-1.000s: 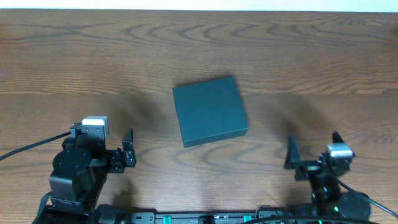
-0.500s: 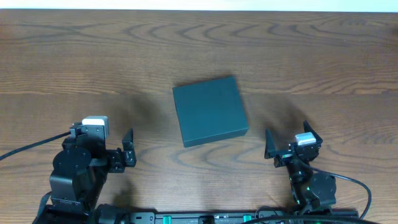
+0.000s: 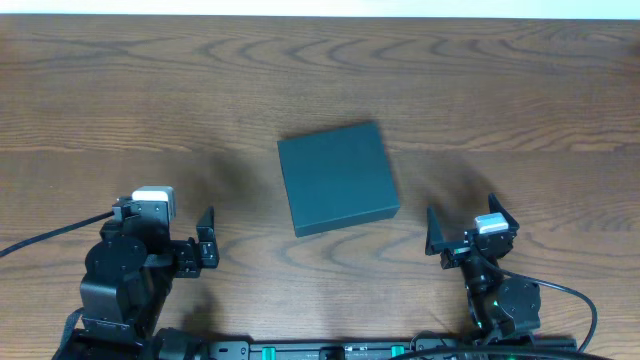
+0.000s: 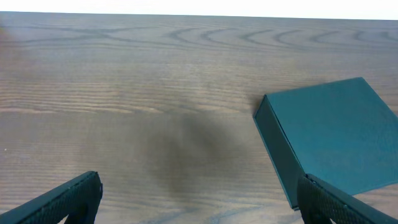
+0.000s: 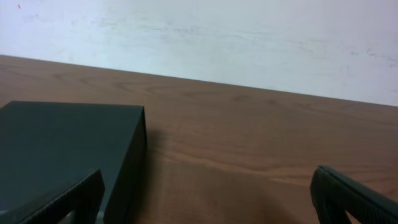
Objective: Pack container
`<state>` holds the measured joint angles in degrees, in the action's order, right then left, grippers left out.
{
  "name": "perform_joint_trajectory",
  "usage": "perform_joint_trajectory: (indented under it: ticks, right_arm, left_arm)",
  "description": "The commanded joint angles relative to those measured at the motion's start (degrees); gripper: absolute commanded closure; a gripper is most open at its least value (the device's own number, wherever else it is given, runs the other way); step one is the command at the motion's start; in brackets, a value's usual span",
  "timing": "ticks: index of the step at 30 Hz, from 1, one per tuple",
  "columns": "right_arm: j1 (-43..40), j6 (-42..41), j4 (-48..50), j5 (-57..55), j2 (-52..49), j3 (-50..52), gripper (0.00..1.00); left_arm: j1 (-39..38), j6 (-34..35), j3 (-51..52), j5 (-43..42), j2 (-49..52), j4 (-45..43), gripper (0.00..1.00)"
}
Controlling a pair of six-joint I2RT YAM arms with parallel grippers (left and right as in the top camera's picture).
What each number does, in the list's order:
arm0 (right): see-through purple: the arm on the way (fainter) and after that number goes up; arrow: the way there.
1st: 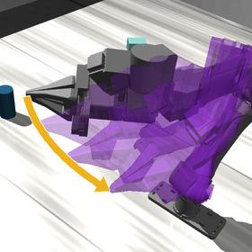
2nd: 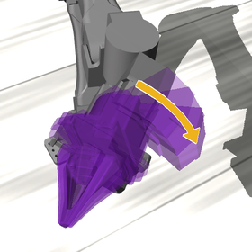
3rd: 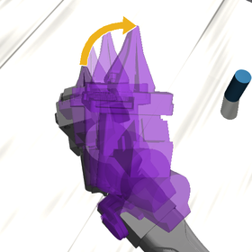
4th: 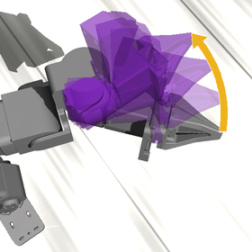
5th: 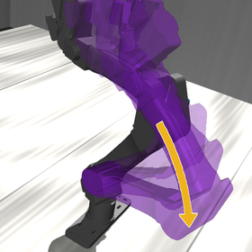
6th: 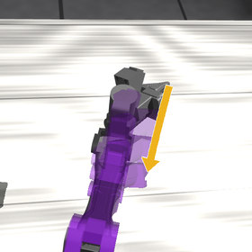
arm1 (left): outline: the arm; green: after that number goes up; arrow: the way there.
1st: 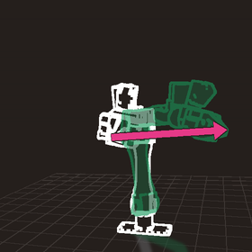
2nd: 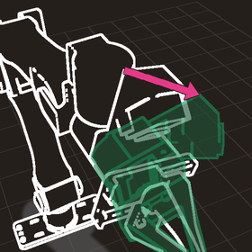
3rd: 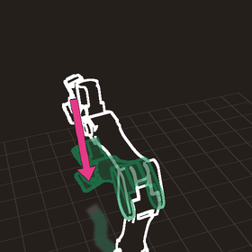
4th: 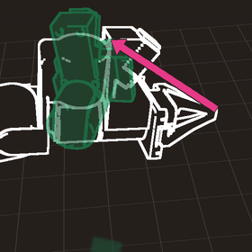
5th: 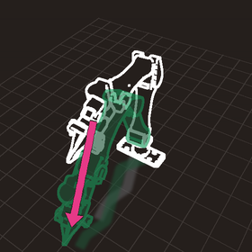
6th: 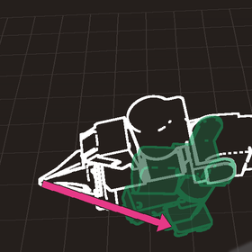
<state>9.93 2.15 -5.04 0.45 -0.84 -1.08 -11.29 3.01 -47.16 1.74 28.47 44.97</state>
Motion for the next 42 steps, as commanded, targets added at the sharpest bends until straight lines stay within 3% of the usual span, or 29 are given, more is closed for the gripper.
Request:
perform_joint_trajectory:
  ticks: [1,19,42]
  right_arm:
    - [0.11,0.11,0.07,-0.5,0.57,0.48,0.01]
    - [-6.32,0.09,0.13,-0.22,0.57,0.46,0.01]
    - [-6.54,0.07,0.17,-0.02,0.57,0.46,0.01]
  left_arm:
    - [0.24,0.31,0.22,0.48,-0.07,-0.04,0.01]
    - [0.24,0.31,0.22,0.48,-0.07,-0.04,0.01]
    - [0.24,0.31,0.22,0.48,-0.07,-0.04,0.01]
